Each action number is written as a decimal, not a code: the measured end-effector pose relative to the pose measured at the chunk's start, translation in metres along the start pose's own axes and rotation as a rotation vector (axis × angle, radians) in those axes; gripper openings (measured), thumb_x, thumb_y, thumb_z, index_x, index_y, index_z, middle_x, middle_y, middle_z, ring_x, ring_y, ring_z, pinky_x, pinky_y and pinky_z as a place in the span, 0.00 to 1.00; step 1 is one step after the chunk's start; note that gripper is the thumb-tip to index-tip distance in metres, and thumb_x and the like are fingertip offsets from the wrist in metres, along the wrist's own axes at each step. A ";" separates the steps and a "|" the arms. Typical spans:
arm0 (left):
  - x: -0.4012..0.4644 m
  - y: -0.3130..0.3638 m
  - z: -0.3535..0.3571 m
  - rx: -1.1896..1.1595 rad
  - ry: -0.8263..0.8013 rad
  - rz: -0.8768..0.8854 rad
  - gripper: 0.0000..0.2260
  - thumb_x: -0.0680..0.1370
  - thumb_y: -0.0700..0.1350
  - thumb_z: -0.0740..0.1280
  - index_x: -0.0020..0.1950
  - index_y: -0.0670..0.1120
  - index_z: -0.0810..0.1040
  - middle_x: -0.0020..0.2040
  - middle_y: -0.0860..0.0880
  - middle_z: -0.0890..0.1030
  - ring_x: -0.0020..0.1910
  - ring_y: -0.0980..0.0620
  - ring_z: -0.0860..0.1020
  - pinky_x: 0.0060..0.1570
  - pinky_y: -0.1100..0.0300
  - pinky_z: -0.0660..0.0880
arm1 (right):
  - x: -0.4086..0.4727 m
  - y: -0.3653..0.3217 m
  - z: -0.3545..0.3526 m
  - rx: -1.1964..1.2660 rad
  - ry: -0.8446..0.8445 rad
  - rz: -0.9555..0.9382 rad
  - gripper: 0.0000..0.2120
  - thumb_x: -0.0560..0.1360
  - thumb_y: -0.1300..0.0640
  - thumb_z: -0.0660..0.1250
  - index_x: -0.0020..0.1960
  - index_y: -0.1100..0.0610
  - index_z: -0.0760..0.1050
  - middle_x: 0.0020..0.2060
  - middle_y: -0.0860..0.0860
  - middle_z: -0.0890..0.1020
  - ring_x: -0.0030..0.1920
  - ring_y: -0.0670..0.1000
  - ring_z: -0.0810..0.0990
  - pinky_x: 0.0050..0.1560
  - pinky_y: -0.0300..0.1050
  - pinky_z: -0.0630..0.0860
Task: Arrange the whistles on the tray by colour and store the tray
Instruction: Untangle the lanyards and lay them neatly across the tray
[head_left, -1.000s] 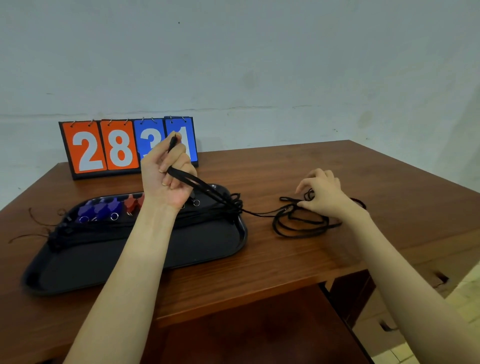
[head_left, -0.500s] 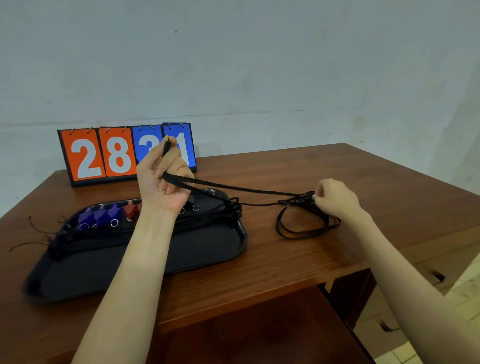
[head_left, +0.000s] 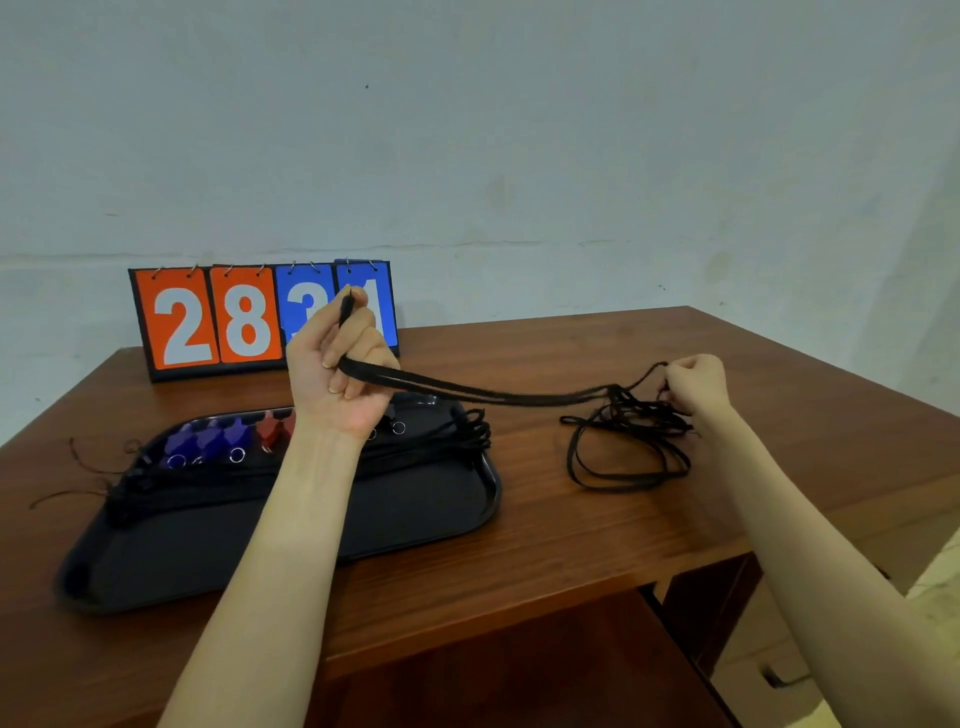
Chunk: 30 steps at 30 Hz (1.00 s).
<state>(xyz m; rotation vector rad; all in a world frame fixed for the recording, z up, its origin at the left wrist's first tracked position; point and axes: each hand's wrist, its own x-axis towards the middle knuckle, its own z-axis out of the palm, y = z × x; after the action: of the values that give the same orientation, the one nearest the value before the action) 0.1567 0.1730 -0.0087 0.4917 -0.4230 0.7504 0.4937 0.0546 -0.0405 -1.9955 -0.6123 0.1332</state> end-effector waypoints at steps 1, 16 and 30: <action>0.000 -0.002 0.000 0.022 0.011 -0.006 0.05 0.80 0.37 0.58 0.48 0.38 0.72 0.22 0.47 0.71 0.16 0.56 0.60 0.15 0.62 0.63 | -0.003 -0.001 0.000 -0.141 -0.016 -0.027 0.11 0.74 0.68 0.57 0.44 0.73 0.77 0.36 0.69 0.76 0.38 0.57 0.74 0.41 0.52 0.77; 0.004 0.002 -0.009 -0.067 -0.097 -0.073 0.10 0.82 0.41 0.55 0.50 0.38 0.73 0.25 0.46 0.72 0.19 0.55 0.62 0.18 0.62 0.66 | -0.053 -0.004 0.037 -0.625 -0.545 -0.600 0.06 0.73 0.52 0.71 0.50 0.48 0.81 0.61 0.50 0.76 0.65 0.57 0.70 0.62 0.53 0.63; 0.027 -0.094 0.020 2.006 0.072 -0.355 0.20 0.69 0.58 0.74 0.57 0.50 0.81 0.25 0.63 0.77 0.24 0.65 0.73 0.44 0.60 0.75 | -0.058 -0.030 -0.019 0.025 -0.421 -0.687 0.06 0.72 0.61 0.72 0.47 0.54 0.84 0.39 0.44 0.85 0.41 0.40 0.82 0.44 0.32 0.78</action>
<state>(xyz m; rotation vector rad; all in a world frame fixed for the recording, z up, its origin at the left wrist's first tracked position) 0.2395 0.1167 -0.0035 2.3099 0.6746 0.6181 0.4389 0.0229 -0.0152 -1.6341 -1.5192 0.1377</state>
